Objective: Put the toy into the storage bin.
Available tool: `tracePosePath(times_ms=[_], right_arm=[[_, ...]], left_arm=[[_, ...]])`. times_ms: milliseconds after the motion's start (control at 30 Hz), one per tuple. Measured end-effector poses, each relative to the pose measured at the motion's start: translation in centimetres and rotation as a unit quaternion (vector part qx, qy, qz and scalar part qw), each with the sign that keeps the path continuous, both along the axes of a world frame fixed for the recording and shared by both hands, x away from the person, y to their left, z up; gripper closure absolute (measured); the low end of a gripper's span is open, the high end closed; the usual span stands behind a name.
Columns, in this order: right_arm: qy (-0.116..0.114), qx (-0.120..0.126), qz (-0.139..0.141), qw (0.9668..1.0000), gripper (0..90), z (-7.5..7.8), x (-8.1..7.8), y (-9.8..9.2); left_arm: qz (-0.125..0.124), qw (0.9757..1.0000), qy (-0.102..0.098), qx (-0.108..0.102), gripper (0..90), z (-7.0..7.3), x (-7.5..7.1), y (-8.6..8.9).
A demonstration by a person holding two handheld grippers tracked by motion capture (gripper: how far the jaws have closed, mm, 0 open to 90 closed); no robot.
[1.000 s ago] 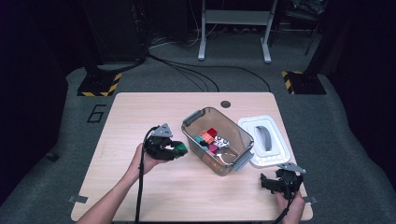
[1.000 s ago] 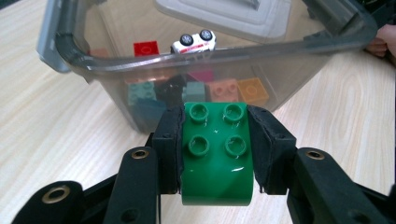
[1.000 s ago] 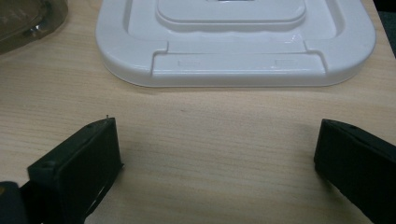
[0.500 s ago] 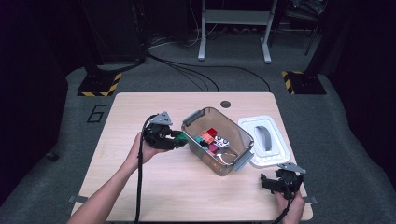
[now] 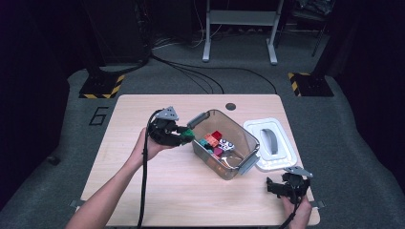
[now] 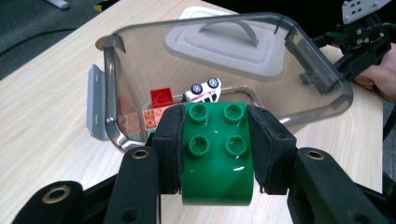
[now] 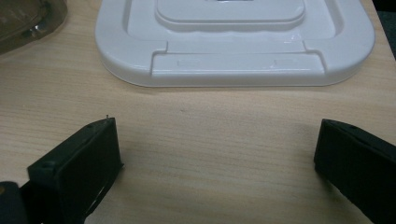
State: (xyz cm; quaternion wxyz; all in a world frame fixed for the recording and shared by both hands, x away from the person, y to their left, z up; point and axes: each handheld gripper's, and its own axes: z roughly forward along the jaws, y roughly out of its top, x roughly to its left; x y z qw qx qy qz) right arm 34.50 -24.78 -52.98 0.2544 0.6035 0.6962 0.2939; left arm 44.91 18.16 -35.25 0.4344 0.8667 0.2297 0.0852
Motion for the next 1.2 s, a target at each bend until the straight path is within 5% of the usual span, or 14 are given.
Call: tracePosePath(times_ms=[433, 833, 1200], right_arm=[[0.001, 0.002, -0.002, 1.0000, 0.0, 0.0, 0.0, 0.0], [0.000, 0.002, -0.002, 1.0000, 0.0, 0.0, 0.0, 0.0], [-0.001, 0.003, -0.003, 1.0000, 0.0, 0.0, 0.0, 0.1]], left_arm=[[0.007, 0.9999, 0.000, 0.012, 59.2, 0.9, 2.0, -2.4], [0.028, 0.9987, 0.027, 0.032, 59.0, -1.3, 3.4, -5.4], [0.035, 0.9969, 0.042, 0.057, 58.6, -3.3, 3.7, -5.9]])
